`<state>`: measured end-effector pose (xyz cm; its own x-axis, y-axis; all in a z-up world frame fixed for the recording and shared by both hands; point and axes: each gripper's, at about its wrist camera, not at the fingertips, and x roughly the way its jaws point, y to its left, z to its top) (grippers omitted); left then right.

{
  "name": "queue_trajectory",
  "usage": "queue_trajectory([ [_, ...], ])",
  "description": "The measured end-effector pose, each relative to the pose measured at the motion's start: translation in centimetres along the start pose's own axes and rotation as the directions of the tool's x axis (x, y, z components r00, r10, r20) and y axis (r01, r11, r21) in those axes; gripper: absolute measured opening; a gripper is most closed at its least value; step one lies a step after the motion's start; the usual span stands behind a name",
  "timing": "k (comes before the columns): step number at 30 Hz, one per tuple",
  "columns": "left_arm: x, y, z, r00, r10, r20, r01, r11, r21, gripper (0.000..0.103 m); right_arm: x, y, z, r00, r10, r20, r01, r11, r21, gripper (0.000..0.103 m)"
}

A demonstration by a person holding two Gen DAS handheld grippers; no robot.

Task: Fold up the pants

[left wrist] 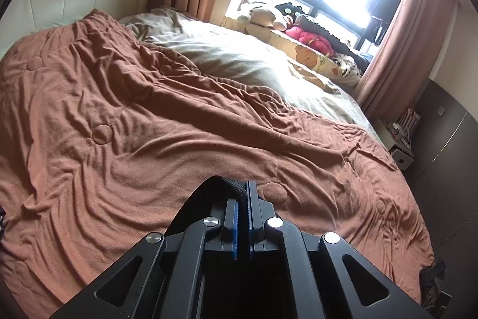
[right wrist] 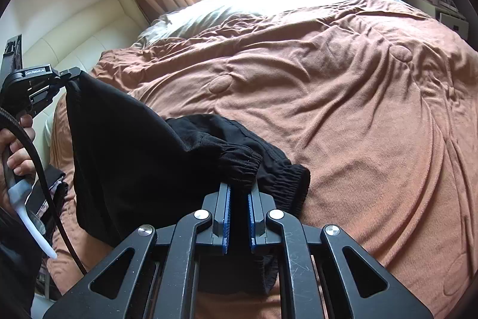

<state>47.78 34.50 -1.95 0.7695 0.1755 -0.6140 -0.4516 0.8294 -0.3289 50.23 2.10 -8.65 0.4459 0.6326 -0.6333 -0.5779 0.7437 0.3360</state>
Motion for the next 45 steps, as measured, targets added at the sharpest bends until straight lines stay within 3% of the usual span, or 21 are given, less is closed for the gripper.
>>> queue_trajectory([
  [5,4.9,-0.3,0.0,0.999,0.03,-0.029,-0.029,0.999,0.027,0.005,3.2,-1.0,1.0,0.998,-0.049,-0.035,0.05,0.998,0.033,0.008],
  [7,6.4,-0.2,-0.2,0.996,0.05,-0.069,-0.049,0.999,0.023,0.024,4.3,-1.5,1.2,0.998,-0.044,-0.049,0.046,0.998,0.051,0.011],
  [10,7.3,0.6,-1.2,0.995,0.026,-0.094,-0.026,1.0,0.002,0.053,5.1,-2.3,1.0,0.996,-0.057,-0.074,0.062,0.996,0.067,0.027],
  [12,7.3,1.1,-1.8,0.994,0.044,-0.097,-0.043,0.999,0.014,0.054,5.1,-3.0,0.7,0.996,-0.046,-0.076,0.053,0.995,0.085,0.04],
  [18,6.5,3.3,-2.9,0.987,0.084,-0.135,-0.084,0.996,0.01,0.056,4.3,-4.5,-0.2,0.997,-0.009,-0.079,0.02,0.99,0.139,0.041],
  [23,4.1,4.6,-2.2,0.987,0.132,-0.092,-0.131,0.991,0.017,0.076,4.3,-3.9,0.4,0.995,0.032,-0.096,-0.023,0.995,0.1,0.041],
  [33,0.7,8.0,-4.2,0.972,0.19,-0.136,-0.189,0.982,0.018,0.076,8.3,-4.0,2.8,0.989,0.012,-0.146,-0.009,1.0,0.019,0.045],
  [35,-0.1,9.0,-5.0,0.97,0.196,-0.146,-0.197,0.98,0.005,0.076,8.6,-3.7,3.2,0.989,0.013,-0.145,-0.013,1.0,-0.003,0.039],
  [36,-0.5,9.3,-5.4,0.969,0.199,-0.148,-0.201,0.98,0.001,0.076,8.6,-3.5,3.3,0.99,0.02,-0.142,-0.023,1.0,-0.018,0.022],
  [37,-0.9,9.6,-5.9,0.967,0.206,-0.151,-0.208,0.978,0.002,0.076,8.8,-3.4,3.4,0.987,0.038,-0.155,-0.042,0.999,-0.024,0.012],
  [41,-2.2,10.7,-7.6,0.96,0.222,-0.168,-0.224,0.975,0.008,0.076,8.2,-3.4,3.6,0.99,0.018,-0.143,-0.022,0.999,-0.024,0.005],
  [45,-3.6,11.8,-9.3,0.956,0.228,-0.183,-0.234,0.972,-0.008,0.076,6.7,-4.6,3.0,0.99,-0.079,-0.117,0.087,0.995,0.059,0.004],
])
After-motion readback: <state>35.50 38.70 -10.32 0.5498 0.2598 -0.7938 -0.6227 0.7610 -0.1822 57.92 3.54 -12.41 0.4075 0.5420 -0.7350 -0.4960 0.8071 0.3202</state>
